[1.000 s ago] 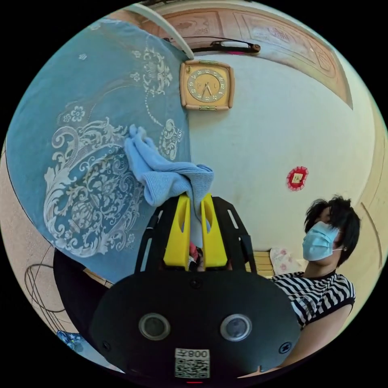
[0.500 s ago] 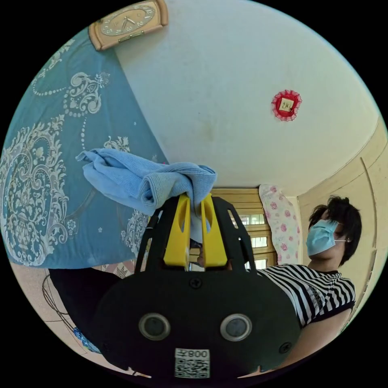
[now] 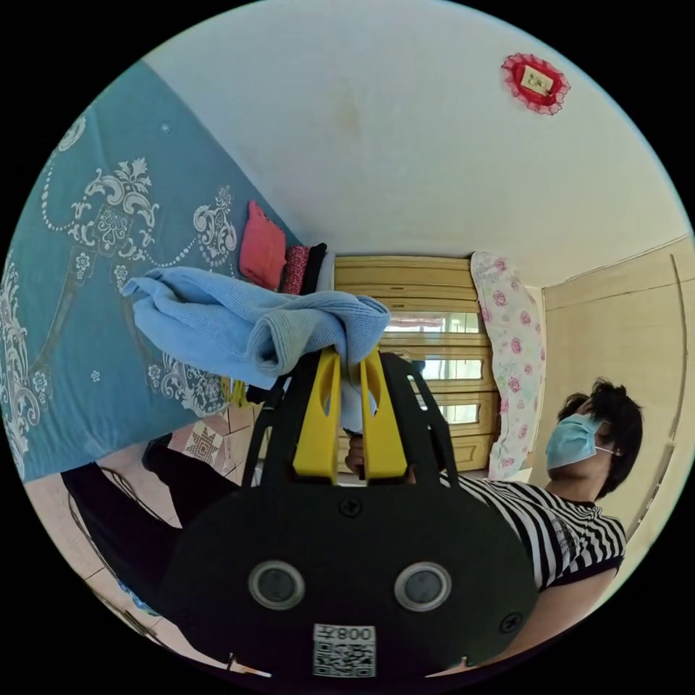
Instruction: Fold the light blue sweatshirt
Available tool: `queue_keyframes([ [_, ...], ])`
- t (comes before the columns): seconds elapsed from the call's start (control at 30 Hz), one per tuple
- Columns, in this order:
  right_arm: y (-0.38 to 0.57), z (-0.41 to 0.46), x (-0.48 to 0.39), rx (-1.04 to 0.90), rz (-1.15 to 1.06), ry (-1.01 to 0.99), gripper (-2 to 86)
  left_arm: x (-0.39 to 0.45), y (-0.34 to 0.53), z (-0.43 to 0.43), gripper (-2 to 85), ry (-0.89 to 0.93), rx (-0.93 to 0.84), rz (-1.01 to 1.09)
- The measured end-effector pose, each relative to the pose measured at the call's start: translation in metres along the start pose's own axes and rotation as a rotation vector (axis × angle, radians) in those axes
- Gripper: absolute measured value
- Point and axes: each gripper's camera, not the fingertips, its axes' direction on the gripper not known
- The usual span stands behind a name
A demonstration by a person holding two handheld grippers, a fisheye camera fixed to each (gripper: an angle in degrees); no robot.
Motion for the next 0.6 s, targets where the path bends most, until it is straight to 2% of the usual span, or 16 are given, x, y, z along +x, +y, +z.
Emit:
queue_keyframes([
  [0.17,0.037,-0.134,-0.087,-0.031,-0.052,-0.04,3.8,0.041,0.023,0.136,2.7,-0.037,0.026,0.044],
  [0.37,0.067,-0.276,-0.212,-0.023,-0.122,0.028,3.7,0.075,0.031,0.288,2.9,-0.009,0.01,0.038],
  [0.6,0.093,-0.381,-0.334,0.019,-0.129,0.057,3.8,0.103,0.013,0.414,3.1,-0.002,-0.04,0.096],
])
